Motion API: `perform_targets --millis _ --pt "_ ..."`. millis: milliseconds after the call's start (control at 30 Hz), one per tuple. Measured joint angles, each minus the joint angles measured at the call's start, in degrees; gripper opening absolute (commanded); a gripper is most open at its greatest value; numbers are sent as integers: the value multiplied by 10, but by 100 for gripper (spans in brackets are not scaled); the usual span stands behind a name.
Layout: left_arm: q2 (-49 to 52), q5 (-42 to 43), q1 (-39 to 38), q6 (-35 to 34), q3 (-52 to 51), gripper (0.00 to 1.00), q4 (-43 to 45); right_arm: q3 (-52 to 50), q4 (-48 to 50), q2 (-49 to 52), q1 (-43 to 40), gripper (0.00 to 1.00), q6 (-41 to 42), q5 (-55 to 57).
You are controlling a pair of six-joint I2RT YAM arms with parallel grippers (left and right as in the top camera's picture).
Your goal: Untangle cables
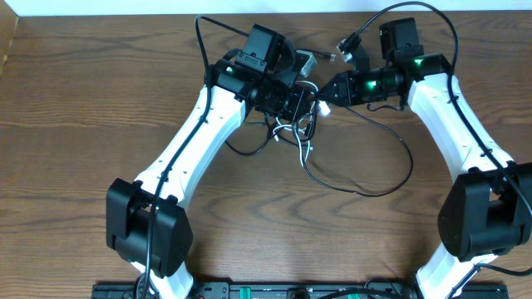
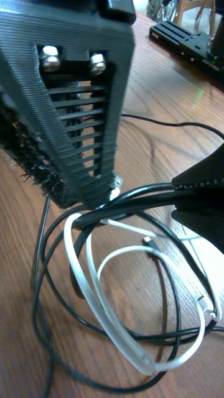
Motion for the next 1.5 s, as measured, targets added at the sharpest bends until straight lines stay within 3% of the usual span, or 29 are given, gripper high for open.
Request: perform_targets --millis 700,1100,1500 --pt "0 -4 0 0 0 7 -1 0 -51 0 17 25 0 36" --pt "0 -3 0 0 0 7 0 0 -59 0 18 33 -3 88" --pt "0 -3 0 0 0 7 -1 -4 -66 0 30 33 -10 114"
